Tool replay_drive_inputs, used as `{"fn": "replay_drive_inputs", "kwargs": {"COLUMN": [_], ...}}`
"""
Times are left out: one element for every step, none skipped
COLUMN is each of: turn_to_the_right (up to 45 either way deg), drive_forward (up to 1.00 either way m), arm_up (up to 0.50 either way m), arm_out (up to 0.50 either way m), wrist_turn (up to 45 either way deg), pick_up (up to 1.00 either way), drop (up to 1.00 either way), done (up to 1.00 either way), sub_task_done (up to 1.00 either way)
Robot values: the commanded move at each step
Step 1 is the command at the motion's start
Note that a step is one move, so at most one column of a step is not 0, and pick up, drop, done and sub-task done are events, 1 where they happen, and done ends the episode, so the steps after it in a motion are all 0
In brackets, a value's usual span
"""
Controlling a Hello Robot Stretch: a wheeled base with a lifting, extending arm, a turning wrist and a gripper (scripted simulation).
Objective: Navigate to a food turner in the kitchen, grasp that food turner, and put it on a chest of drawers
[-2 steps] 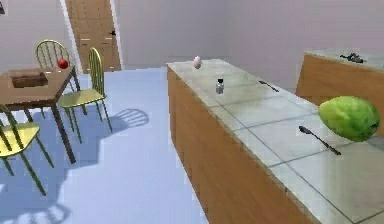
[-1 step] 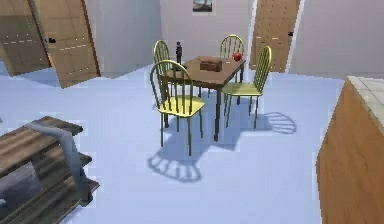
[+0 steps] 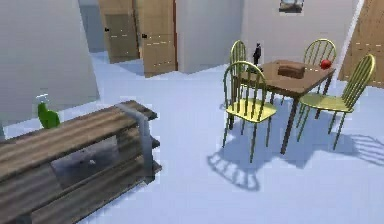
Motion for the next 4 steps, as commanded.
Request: {"fn": "replay_drive_inputs", "kwargs": {"turn_to_the_right": [0.0,-6.0,0.0,-21.0], "drive_forward": [1.0,0.0,0.6,0.0], "arm_up": [0.0,0.0,0.0,0.0], "arm_out": [0.0,0.0,0.0,0.0], "wrist_turn": [0.0,0.0,0.0,0.0], "pick_up": [0.0,0.0,0.0,0.0], "drop": [0.0,0.0,0.0,0.0], "done": [0.0,0.0,0.0,0.0], "sub_task_done": [0.0,0.0,0.0,0.0]}}
